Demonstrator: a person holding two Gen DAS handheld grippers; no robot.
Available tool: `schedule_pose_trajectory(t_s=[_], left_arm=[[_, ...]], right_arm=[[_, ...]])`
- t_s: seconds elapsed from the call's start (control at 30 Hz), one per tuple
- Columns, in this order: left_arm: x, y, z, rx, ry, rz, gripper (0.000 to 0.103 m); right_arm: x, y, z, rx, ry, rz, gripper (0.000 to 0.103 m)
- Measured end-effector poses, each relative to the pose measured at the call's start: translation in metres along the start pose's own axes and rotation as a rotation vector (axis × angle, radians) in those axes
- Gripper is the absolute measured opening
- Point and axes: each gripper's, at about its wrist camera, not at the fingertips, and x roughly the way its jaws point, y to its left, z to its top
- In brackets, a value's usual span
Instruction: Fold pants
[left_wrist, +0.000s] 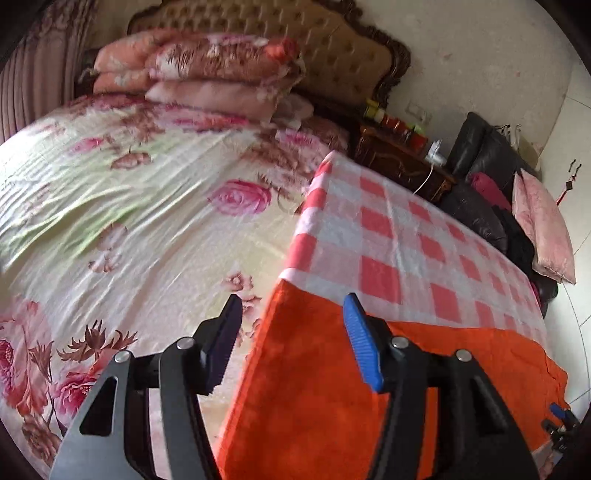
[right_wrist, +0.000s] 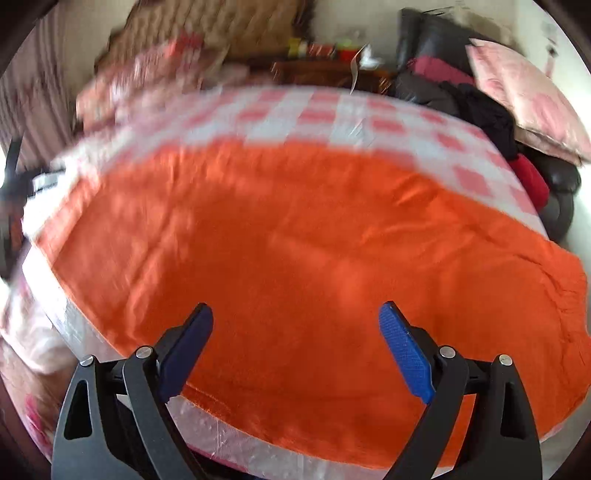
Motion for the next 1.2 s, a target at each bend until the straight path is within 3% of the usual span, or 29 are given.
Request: schedule_pose_trajectory(t_s=[0.1,0.2,0.27,0.37,0.43,0.53,0.63,0.93,1.0,1.2], left_arm=[[-0.027,-0.07,-0.043,0.133,-0.029,-0.049,0.056],[-0.028,-0.14,-0.098,0.272,0.025,-0.061,0.064],[-0.025,-0.177,-0.135,0.342,0.059,-0.059,0.064],[-0.017,-0.203,-0.168,0.351,0.102,0.015,0.066],[-0.012,-0.21,-0.183,0.334,0.153,-0.012,0.066],[-0.007,-0.218,-0.186,0.372,0.16,0.033,0.067],[-0.005,-0.219,-0.185,0.356,0.182,0.046,0.067],[0.001,-0.223,-0.179,0.342,0.217,0.079,0.073],[0.003,-0.221,-0.178,0.325,0.225,0.092,0.078],[0.005,-0.222,-0.175,0.305,0.24,0.113,0.079]], right_arm=[[-0.016,-0.058,0.007,0.15,-0.052,-0.08,0.088],[-0.019,-0.121,0.008,0.284,-0.04,-0.166,0.088],[-0.018,-0.162,0.007,0.301,-0.016,-0.256,0.088],[-0.011,-0.203,0.0,0.295,0.034,-0.374,0.088],[-0.005,-0.224,-0.005,0.325,0.056,-0.369,0.088],[0.01,-0.24,-0.017,0.321,0.09,-0.394,0.088],[0.01,-0.241,-0.025,0.331,0.043,-0.381,0.09],[0.011,-0.25,-0.026,0.369,0.024,-0.341,0.092],[0.011,-0.251,-0.025,0.365,0.028,-0.358,0.098],[0.016,-0.251,-0.018,0.355,0.043,-0.36,0.098]])
